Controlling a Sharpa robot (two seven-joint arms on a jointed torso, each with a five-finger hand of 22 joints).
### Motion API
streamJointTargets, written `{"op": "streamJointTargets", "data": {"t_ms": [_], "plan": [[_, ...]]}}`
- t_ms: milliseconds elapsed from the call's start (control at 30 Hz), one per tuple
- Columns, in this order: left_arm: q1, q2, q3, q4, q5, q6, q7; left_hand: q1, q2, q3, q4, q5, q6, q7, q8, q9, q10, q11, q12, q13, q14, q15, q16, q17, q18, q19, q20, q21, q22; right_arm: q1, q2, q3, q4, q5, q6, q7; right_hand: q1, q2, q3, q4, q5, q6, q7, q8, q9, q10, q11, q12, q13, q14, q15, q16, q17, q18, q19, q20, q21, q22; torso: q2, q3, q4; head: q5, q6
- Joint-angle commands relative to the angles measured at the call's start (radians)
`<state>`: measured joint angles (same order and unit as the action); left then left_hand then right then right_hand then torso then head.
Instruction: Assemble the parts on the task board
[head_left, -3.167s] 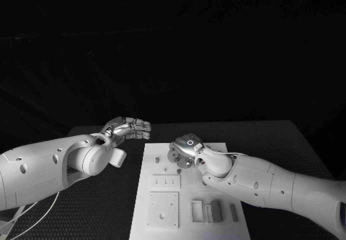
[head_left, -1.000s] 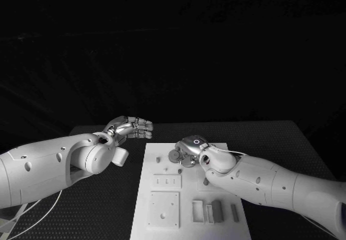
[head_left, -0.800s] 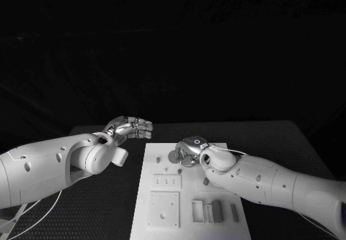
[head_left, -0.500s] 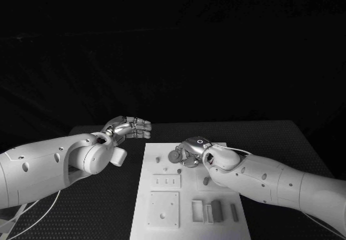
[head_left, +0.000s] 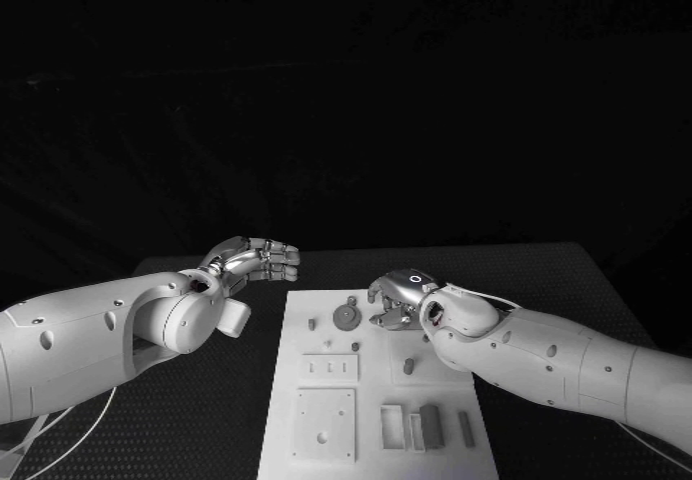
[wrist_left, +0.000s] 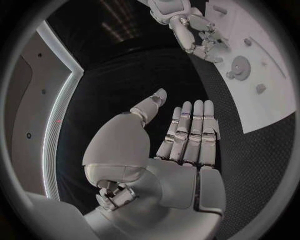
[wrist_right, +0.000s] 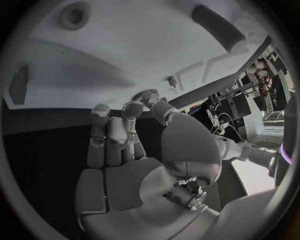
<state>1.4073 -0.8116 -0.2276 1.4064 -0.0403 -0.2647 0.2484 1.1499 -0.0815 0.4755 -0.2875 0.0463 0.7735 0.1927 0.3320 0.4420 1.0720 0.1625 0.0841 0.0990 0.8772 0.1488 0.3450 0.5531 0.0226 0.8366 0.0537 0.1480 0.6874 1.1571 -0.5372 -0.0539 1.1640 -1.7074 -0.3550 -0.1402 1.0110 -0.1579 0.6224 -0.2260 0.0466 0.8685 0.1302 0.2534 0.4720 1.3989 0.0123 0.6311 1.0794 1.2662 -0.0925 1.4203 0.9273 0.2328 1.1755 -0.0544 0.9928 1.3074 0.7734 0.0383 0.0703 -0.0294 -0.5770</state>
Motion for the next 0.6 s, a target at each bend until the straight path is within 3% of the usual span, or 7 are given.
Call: {"op": "streamJointTargets", "data": {"t_ms": [33, 100, 200, 400, 500, 600], "plan": [[0.001, 0.0, 0.001, -0.009, 0.004, 0.01, 0.012, -0.006, -0.002, -0.007, -0.002, 0.004, 0.002, 0.003, -0.006, -0.001, -0.001, 0.005, -0.004, -0.002, 0.002, 0.005, -0.004, 0.001, 0.018, 0.004, 0.0, -0.006, -0.001, 0.007, -0.027, 0.016, 0.028, 0.037, -0.093, 0.033, -0.002, -0.004, 0.0, -0.002, 0.002, -0.007, -0.001, -0.006, -0.001, -0.003, 0.001, 0.004, 0.001, -0.004, -0.002, 0.004, 0.001, 0.029, -0.002, -0.006, -0.002, 0.01, -0.001, 0.0025, -0.002, -0.001, 0.003], [0.001, 0.0, 0.0, -0.016, 0.004, 0.009, 0.013, -0.006, -0.002, -0.007, -0.002, 0.004, 0.002, 0.003, -0.006, -0.001, -0.001, 0.005, -0.004, -0.002, 0.002, 0.005, -0.004, 0.001, 0.018, 0.004, 0.0, -0.006, -0.001, 0.012, -0.048, 0.031, 0.047, 0.053, -0.098, 0.041, 0.001, -0.008, 0.002, -0.004, 0.002, -0.008, -0.001, -0.006, -0.001, -0.003, 0.001, 0.004, 0.001, -0.004, -0.001, 0.004, 0.001, 0.029, -0.002, -0.007, -0.002, 0.01, -0.002, 0.0018, -0.0017, -0.003, 0.005], [0.001, 0.002, 0.0, -0.026, 0.004, 0.011, 0.015, -0.006, -0.002, -0.007, -0.002, 0.004, 0.002, 0.002, -0.006, -0.001, -0.001, 0.005, -0.004, -0.002, 0.002, 0.005, -0.005, 0.001, 0.018, 0.004, 0.0, -0.006, -0.001, 0.025, -0.095, 0.05, 0.089, 0.086, -0.077, 0.056, 0.004, -0.015, 0.003, -0.007, 0.002, -0.007, -0.001, -0.006, -0.001, -0.003, 0.001, 0.004, 0.001, -0.004, -0.001, 0.004, 0.0, 0.029, -0.002, -0.007, -0.003, 0.01, -0.004, 0.0035, -0.0076, -0.004, 0.01], [-0.005, 0.004, 0.0, -0.036, 0.004, 0.025, 0.021, 0.0, 0.001, -0.004, -0.003, 0.004, 0.003, 0.0, -0.006, -0.001, 0.001, 0.004, -0.005, -0.002, 0.003, 0.004, -0.006, 0.002, 0.019, 0.005, 0.0, -0.007, -0.002, 0.051, -0.175, 0.062, 0.114, 0.233, 0.0, 0.135, 0.019, -0.018, 0.009, -0.021, 0.002, -0.006, 0.0, -0.005, 0.0, -0.011, 0.002, -0.001, 0.0, -0.01, 0.0, 0.0, -0.002, 0.029, -0.009, -0.007, -0.006, 0.01, -0.009, 0.0111, -0.0235, 0.005, 0.016], [-0.009, 0.005, 0.0, -0.041, 0.003, 0.039, 0.025, 0.001, 0.001, -0.004, -0.003, 0.004, 0.003, -0.001, -0.006, -0.001, 0.001, 0.004, -0.005, -0.001, 0.003, 0.005, -0.006, 0.002, 0.019, 0.005, 0.0, -0.007, -0.002, 0.059, -0.208, 0.064, 0.101, 0.295, 0.05, 0.185, 0.023, -0.018, 0.009, -0.032, 0.002, -0.011, 0.002, -0.007, 0.0, -0.022, 0.004, -0.006, -0.001, -0.018, 0.001, -0.005, -0.004, 0.029, -0.016, -0.005, -0.01, 0.01, -0.011, 0.0151, -0.0299, 0.005, 0.017], [-0.012, 0.004, 0.0, -0.043, -0.001, 0.047, 0.026, 0.001, 0.001, -0.004, -0.003, 0.004, 0.003, -0.001, -0.006, -0.001, 0.001, 0.004, -0.005, -0.001, 0.003, 0.005, -0.006, 0.002, 0.019, 0.005, 0.0, -0.007, -0.002, 0.062, -0.231, 0.064, 0.068, 0.373, 0.076, 0.236, 0.015, -0.009, 0.01, -0.035, 0.002, -0.009, 0.003, -0.005, 0.001, -0.064, 0.006, -0.025, -0.005, -0.048, 0.004, -0.029, -0.015, 0.028, -0.045, 0.01, -0.027, 0.008, -0.013, 0.018, -0.0364, -0.004, 0.022]]}}
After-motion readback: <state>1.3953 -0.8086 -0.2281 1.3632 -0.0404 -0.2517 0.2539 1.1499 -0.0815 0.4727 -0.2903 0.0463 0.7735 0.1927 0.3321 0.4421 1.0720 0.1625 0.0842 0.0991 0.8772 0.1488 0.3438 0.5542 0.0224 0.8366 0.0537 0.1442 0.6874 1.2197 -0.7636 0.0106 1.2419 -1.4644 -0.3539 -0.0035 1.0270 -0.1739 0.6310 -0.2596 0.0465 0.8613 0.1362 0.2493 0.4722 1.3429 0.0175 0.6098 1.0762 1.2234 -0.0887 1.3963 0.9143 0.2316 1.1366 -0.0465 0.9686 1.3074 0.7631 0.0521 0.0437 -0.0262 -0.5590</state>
